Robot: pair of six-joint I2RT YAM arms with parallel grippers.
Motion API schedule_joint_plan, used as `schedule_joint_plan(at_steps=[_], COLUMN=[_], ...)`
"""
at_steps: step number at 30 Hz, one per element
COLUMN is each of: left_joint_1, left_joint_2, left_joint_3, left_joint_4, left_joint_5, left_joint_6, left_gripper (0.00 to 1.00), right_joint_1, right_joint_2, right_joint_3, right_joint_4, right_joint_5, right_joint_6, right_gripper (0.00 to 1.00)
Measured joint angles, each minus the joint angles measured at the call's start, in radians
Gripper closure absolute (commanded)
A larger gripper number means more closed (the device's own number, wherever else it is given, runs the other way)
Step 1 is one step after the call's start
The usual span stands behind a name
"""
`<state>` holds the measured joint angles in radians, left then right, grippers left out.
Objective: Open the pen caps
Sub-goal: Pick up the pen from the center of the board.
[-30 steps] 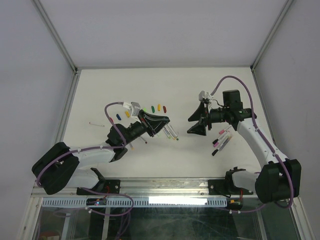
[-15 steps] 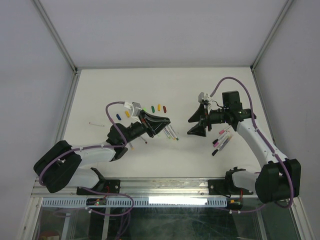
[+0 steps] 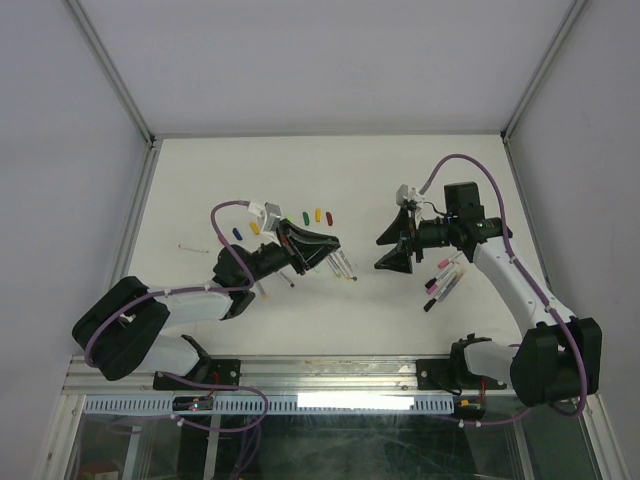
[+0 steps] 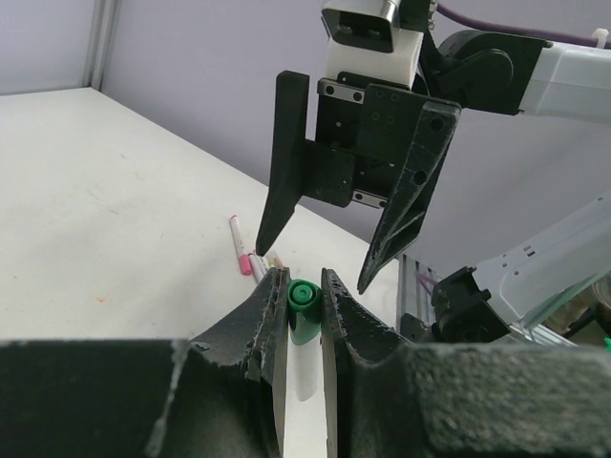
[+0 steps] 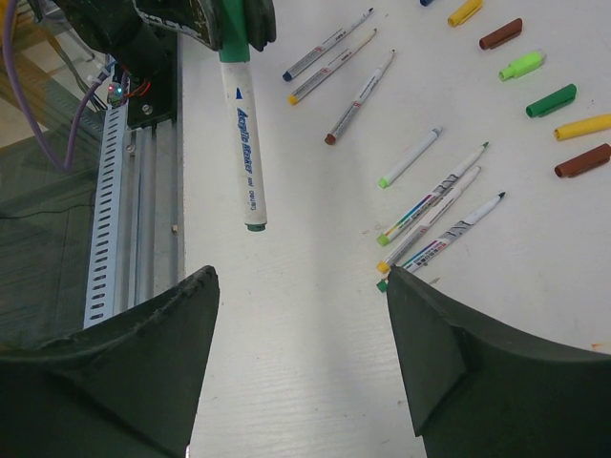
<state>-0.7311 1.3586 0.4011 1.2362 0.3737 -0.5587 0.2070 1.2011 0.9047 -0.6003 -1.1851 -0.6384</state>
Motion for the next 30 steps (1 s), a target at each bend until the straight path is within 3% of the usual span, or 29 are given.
schedule_joint_plan(at_steps=[19,25,30], left_joint_1=[0.019,0.019,0.019], left_joint_2=[0.063,0.127,0.196], left_joint_3=[0.025,0.055,0.068], left_joint_4=[0.065,0.124,0.174], left_joint_5=[0.113,0.156,0.158], left_joint_6=[-0.014,-0.045,-0.092], left_gripper=[1.0,1.0,1.0], right_joint_1=[-0.006,0.006,0.087], right_joint_2=[0.0,0.006,0.017], right_joint_3=[-0.002,-0.077,-0.158], right_joint_4=[0.025,0.185,0.357], right_joint_5=[-0.027,-0.08,-0.103], right_joint_6=[0.053,0.212,0.339], right_gripper=[0.23,0.22,0.23])
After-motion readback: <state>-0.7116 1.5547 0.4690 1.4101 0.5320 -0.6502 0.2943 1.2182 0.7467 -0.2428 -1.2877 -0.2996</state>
